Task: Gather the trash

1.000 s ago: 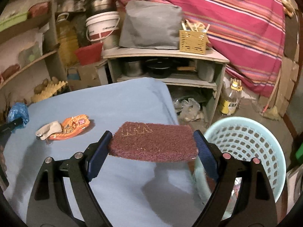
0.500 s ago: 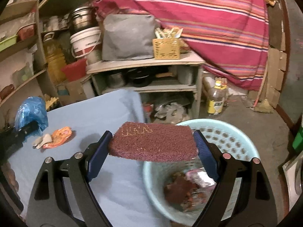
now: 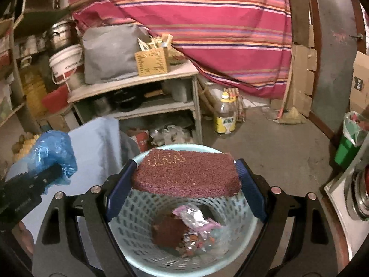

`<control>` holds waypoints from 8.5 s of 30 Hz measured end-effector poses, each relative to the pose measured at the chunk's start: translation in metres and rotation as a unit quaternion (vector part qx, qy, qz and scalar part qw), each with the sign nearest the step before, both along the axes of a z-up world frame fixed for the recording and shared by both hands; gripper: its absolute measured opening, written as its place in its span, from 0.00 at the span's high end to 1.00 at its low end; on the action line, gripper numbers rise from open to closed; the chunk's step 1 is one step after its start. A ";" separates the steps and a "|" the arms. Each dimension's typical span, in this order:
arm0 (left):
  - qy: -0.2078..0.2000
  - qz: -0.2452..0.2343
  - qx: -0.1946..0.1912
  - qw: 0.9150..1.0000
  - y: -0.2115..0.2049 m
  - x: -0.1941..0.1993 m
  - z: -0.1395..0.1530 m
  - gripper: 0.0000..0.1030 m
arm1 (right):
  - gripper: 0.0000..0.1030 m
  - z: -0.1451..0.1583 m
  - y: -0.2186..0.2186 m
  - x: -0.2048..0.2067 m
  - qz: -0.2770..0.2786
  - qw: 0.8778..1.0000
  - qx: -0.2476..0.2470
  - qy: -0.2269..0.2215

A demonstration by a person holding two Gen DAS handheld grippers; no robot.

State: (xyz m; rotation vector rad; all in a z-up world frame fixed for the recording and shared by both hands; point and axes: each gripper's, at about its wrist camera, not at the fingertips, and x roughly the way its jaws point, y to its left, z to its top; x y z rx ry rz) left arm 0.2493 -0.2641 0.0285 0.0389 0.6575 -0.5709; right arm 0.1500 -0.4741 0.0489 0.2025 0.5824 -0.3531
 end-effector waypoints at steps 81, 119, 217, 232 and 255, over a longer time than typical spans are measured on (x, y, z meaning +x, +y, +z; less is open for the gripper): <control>0.089 0.202 0.071 0.973 0.286 0.110 -0.088 0.40 | 0.04 -0.037 0.181 0.132 0.084 0.995 0.008 0.058; 0.036 0.285 0.020 0.958 0.449 0.044 -0.031 0.63 | 0.04 -0.065 0.388 0.179 0.247 0.965 -0.022 0.088; -0.032 0.012 0.046 0.998 -0.002 -0.011 -0.008 0.63 | 0.56 -0.020 -0.003 0.013 0.072 0.993 0.093 0.033; -0.006 -0.028 0.060 0.998 -0.082 -0.009 -0.041 0.63 | 0.13 -0.016 -0.043 -0.014 -0.019 0.999 0.028 0.019; -0.007 0.000 0.059 0.998 -0.049 -0.027 -0.042 0.13 | 0.13 -0.020 -0.042 -0.008 -0.021 0.998 0.051 0.023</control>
